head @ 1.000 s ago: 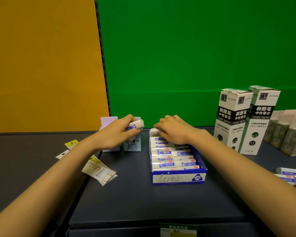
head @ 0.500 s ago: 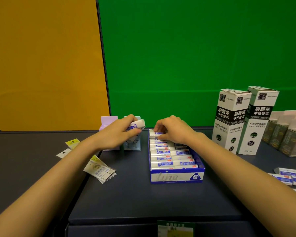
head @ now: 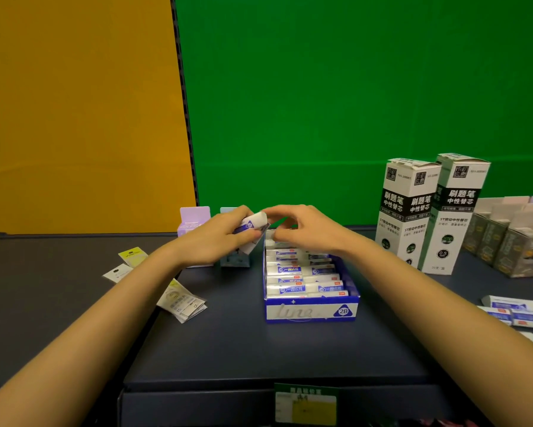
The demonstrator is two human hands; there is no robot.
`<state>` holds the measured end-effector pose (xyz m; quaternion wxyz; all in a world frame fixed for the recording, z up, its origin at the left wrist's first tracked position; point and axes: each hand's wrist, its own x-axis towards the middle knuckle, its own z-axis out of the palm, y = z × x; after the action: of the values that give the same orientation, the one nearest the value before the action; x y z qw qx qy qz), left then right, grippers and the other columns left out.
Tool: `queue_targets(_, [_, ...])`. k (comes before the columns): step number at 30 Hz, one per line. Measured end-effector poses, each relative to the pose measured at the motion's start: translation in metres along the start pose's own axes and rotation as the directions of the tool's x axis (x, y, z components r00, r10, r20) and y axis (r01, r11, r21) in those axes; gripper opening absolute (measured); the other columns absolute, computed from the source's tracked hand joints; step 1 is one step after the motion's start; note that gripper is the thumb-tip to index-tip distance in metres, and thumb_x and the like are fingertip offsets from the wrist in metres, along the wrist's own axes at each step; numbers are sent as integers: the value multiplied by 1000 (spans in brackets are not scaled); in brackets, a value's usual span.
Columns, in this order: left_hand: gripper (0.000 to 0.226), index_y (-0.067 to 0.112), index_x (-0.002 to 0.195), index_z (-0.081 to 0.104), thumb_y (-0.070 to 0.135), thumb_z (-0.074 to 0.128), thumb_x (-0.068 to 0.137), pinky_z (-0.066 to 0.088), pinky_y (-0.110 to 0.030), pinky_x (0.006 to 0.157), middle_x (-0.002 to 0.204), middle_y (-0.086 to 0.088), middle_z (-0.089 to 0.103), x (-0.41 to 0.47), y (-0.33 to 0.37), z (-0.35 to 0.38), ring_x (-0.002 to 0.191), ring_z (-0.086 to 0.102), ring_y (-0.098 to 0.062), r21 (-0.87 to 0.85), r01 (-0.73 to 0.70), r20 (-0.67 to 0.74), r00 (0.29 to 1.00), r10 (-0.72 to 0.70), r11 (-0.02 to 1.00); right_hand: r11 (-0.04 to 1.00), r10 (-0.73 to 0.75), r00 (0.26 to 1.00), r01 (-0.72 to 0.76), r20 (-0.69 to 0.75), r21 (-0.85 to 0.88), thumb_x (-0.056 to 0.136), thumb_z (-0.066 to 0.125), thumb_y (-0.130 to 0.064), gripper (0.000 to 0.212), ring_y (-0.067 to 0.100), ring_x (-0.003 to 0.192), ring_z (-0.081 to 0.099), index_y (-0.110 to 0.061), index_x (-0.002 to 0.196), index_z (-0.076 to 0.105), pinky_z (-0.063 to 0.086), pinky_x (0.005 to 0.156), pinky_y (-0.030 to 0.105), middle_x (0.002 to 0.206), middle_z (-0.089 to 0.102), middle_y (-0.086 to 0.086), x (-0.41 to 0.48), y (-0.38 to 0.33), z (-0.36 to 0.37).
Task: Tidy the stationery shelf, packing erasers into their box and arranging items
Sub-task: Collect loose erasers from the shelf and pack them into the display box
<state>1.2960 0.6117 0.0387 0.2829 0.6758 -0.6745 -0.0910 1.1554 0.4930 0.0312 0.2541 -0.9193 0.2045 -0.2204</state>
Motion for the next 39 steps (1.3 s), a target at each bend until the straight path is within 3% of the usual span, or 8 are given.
queue_targets(4, [24,8,103,47,29,48,93,41,-36,66,81,-3,53,5,11,5,74,48,-21,-46,-6,21,1000,7,999,953,-25,999,17,23,302,82,64,-11,28,20,93,65,-26,105,66,50,96,43,106,70,11,-13,-5,-5])
queue_targets(10, [32,6,111,49,33,44,94,43,-38,80,97,-13,57,13,25,12,84,48,-17,-89,-16,53,998,20,996,894,62,994,-17,-86,448,81,68,-11,30,11,82,65,-9,111,67,55,78,14,90,71,6,-30,1,-15])
queue_targets(13, [28,4,103,47,30,42,95,37,-30,72,85,-5,50,18,32,16,76,43,-15,-56,-30,31,999,32,998,877,129,984,-54,-125,477,78,70,-8,24,10,74,66,-7,102,69,55,74,14,82,70,4,-37,5,-23])
queue_targets(19, [28,20,71,29,26,41,95,27,-19,51,65,2,37,25,33,16,57,31,-12,97,19,-36,999,-16,995,982,183,949,-167,-256,85,78,68,-14,10,6,63,60,-15,82,59,52,70,23,70,64,-3,-50,12,-34])
queue_targets(24, [16,12,93,31,28,32,98,30,-34,66,79,-6,48,28,32,23,74,42,-23,121,85,74,993,-94,989,969,201,960,-224,-193,-107,80,67,-21,14,14,80,57,-14,91,61,48,74,29,85,62,-1,-48,28,-28])
queue_targets(27, [12,12,94,29,23,30,98,26,-32,61,71,-1,43,30,26,27,71,41,-23,166,44,90,994,-59,985,967,203,968,-222,-144,-126,83,66,-21,21,13,83,55,-10,100,60,47,76,27,98,65,7,-44,36,-24])
queue_targets(34, [22,6,105,54,22,50,92,37,-30,80,108,-14,59,35,8,37,94,51,-25,324,-44,-20,998,54,945,910,171,976,-210,-137,-359,84,61,-18,17,19,96,56,-13,101,59,47,83,33,108,64,5,-41,41,-21])
queue_targets(39, [30,12,112,61,31,54,89,41,-35,87,111,-9,62,36,11,45,105,50,-24,461,-43,-81,993,90,887,855,140,979,-194,-146,-481,83,59,-14,19,22,100,59,-16,102,64,50,83,37,109,66,3,-40,38,-20])
